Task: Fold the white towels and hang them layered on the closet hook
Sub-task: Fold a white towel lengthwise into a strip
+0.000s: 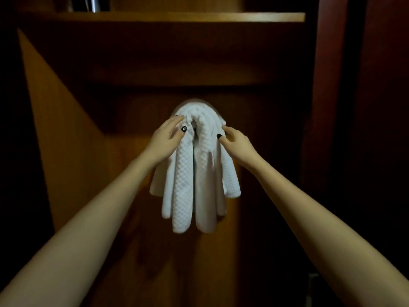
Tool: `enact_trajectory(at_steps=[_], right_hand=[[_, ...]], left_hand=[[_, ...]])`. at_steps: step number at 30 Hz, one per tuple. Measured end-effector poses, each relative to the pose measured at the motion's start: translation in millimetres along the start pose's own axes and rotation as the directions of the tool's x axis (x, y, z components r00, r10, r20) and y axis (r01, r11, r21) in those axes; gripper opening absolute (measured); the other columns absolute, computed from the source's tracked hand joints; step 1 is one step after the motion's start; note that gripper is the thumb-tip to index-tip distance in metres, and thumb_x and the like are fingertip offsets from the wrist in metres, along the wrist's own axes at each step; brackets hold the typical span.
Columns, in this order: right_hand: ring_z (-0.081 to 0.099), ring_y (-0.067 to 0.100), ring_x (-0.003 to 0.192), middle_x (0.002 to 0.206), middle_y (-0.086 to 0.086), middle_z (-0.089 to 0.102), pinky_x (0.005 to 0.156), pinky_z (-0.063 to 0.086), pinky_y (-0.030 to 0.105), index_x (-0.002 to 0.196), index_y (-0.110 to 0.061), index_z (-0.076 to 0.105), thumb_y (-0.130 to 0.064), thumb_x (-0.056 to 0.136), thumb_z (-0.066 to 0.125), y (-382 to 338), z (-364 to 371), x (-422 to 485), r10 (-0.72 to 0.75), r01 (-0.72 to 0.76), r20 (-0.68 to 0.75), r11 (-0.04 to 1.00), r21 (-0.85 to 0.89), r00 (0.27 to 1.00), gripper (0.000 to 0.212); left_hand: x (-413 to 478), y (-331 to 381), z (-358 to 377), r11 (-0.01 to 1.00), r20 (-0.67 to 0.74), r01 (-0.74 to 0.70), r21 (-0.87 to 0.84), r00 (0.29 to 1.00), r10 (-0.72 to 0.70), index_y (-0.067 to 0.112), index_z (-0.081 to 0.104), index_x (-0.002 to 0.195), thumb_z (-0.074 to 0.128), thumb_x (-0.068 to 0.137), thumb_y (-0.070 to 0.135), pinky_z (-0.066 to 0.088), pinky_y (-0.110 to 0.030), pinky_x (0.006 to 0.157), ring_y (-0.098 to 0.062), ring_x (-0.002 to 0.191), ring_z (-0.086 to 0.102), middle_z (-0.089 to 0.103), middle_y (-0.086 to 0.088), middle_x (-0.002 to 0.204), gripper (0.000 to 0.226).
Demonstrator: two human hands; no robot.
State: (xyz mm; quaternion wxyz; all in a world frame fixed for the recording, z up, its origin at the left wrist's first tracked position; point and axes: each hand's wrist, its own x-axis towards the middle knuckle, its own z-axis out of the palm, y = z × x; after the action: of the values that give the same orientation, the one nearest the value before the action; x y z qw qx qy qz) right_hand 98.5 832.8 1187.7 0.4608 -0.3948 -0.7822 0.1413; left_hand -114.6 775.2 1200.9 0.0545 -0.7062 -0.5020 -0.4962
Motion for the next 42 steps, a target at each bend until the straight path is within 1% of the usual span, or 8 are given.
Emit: enact_trajectory(at_steps=[3, 10, 17, 26, 32, 34, 37, 42], right_hand=[[0.032, 0.022, 0.143, 0.154, 0.008, 0.038, 0.112, 0.025, 0.031, 0.149, -0.011, 0.036, -0.031, 0.102, 0.046, 5.3, 14.0, -74.3, 0.024, -0.025, -0.024, 0.998, -0.058, 0.999, 0.053], [0.032, 0.028, 0.142, 0.154, 0.015, 0.035, 0.117, 0.028, 0.040, 0.149, -0.009, 0.035, -0.025, 0.102, 0.047, 54.1, 60.0, -232.2, 0.296, -0.247, 0.204, 0.940, -0.235, 0.933, 0.051], [0.028, 0.034, 0.144, 0.157, 0.016, 0.027, 0.116, 0.030, 0.047, 0.152, -0.011, 0.028, -0.024, 0.102, 0.048, 127.9, 112.5, -336.3, 0.537, -0.374, 0.408, 0.829, -0.416, 0.738, 0.056], [0.047, 0.040, 0.125, 0.147, 0.024, 0.036, 0.103, 0.042, 0.049, 0.146, -0.001, 0.034, -0.018, 0.101, 0.048, 235.4, 177.1, -393.7, 0.640, -0.438, 0.571, 0.768, -0.467, 0.514, 0.051], [0.046, 0.041, 0.124, 0.138, 0.026, 0.044, 0.101, 0.041, 0.046, 0.136, 0.004, 0.044, -0.015, 0.100, 0.048, 304.2, 235.7, -408.2, 0.623, -0.444, 0.627, 0.779, -0.443, 0.468, 0.040], [0.047, 0.040, 0.122, 0.136, 0.025, 0.046, 0.099, 0.042, 0.044, 0.136, 0.002, 0.045, -0.013, 0.099, 0.048, 328.5, 259.7, -417.6, 0.599, -0.413, 0.659, 0.798, -0.439, 0.455, 0.040], [0.046, 0.039, 0.126, 0.140, 0.024, 0.045, 0.103, 0.040, 0.044, 0.138, 0.001, 0.044, -0.011, 0.098, 0.049, 371.2, 303.1, -430.3, 0.554, -0.359, 0.709, 0.830, -0.427, 0.436, 0.042], [0.048, 0.037, 0.127, 0.139, 0.025, 0.050, 0.104, 0.038, 0.036, 0.138, 0.005, 0.047, -0.013, 0.098, 0.056, 454.4, 392.6, -454.0, 0.562, -0.441, 0.706, 0.814, -0.378, 0.432, 0.045]], left_hand=[[-67.3, 6.8, 19.7, 0.999, -0.027, 0.021, -0.031, 0.999, -0.022, 0.014, 0.041, 0.146, 0.048, 0.102, 0.022, 0.023, -0.028, 0.116, -0.017, 0.144, 0.028, 0.035, -0.005, 0.155, 0.046], [-227.7, -13.8, 89.8, 0.973, 0.237, 0.214, 0.087, 0.944, -0.229, 0.019, 0.039, 0.148, 0.050, 0.100, 0.027, 0.017, -0.032, 0.116, -0.019, 0.146, 0.022, 0.032, -0.003, 0.157, 0.049], [-346.2, -46.7, 160.1, 0.900, 0.530, 0.367, 0.235, 0.728, -0.435, 0.022, 0.032, 0.150, 0.044, 0.103, 0.028, 0.018, -0.045, 0.119, -0.020, 0.148, 0.014, 0.024, -0.002, 0.160, 0.049], [-450.0, -107.8, 241.3, 0.811, 0.655, 0.446, 0.380, 0.489, -0.576, 0.017, 0.031, 0.151, 0.046, 0.102, 0.025, 0.022, -0.042, 0.117, -0.026, 0.146, 0.019, 0.028, -0.005, 0.158, 0.052], [-476.8, -163.9, 281.2, 0.830, 0.625, 0.429, 0.356, 0.551, -0.553, 0.007, 0.044, 0.143, 0.050, 0.100, 0.019, 0.027, -0.038, 0.112, -0.029, 0.137, 0.036, 0.045, -0.012, 0.146, 0.045], [-491.0, -190.5, 297.7, 0.821, 0.650, 0.439, 0.365, 0.511, -0.563, 0.000, 0.049, 0.137, 0.049, 0.100, 0.016, 0.030, -0.038, 0.111, -0.031, 0.131, 0.043, 0.050, -0.018, 0.139, 0.040], [-517.5, -236.0, 328.3, 0.756, 0.621, 0.536, 0.375, 0.460, -0.634, -0.005, 0.061, 0.113, 0.044, 0.103, 0.013, 0.045, -0.042, 0.095, -0.038, 0.108, 0.059, 0.063, -0.023, 0.111, 0.026], [-582.5, -314.0, 389.9, 0.703, 0.568, 0.594, 0.390, 0.446, -0.692, -0.001, 0.052, 0.135, 0.047, 0.100, 0.008, 0.031, -0.033, 0.105, -0.032, 0.131, 0.044, 0.051, -0.018, 0.139, 0.036]])
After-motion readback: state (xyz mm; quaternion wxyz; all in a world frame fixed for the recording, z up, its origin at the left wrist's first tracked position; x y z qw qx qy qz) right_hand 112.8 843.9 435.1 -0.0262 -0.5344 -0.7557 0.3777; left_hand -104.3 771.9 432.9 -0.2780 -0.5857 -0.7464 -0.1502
